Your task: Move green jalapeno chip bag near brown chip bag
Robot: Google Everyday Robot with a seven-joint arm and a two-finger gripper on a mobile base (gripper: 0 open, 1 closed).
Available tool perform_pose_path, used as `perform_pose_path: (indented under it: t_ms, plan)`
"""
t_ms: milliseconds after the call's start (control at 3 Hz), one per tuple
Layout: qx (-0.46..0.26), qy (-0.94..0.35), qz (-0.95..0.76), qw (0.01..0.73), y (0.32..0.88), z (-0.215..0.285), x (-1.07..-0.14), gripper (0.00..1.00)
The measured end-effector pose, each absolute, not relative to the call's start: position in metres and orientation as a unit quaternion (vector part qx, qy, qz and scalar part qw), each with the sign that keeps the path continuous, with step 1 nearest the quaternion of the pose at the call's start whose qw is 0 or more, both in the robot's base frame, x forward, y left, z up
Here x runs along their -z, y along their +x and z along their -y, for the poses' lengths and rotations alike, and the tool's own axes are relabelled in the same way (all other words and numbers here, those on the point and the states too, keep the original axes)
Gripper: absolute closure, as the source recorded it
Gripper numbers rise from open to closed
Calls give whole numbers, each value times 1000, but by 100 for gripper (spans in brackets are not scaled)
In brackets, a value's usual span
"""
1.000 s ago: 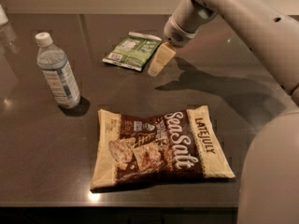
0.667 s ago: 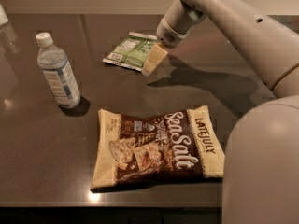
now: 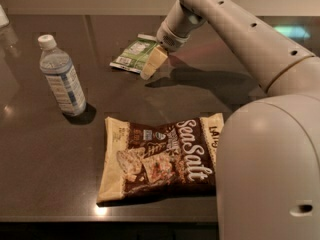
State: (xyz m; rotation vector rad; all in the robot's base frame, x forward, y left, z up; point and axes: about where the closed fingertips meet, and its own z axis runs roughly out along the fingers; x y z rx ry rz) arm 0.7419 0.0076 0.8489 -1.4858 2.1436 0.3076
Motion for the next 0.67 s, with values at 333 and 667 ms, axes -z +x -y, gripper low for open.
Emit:
perform_pose_path:
  t_ms: [333,667]
  plan:
    - [-123,-553,-785,251,752,-33,-835,0]
    - [-123,-556,-784,245,755,-40,-830,0]
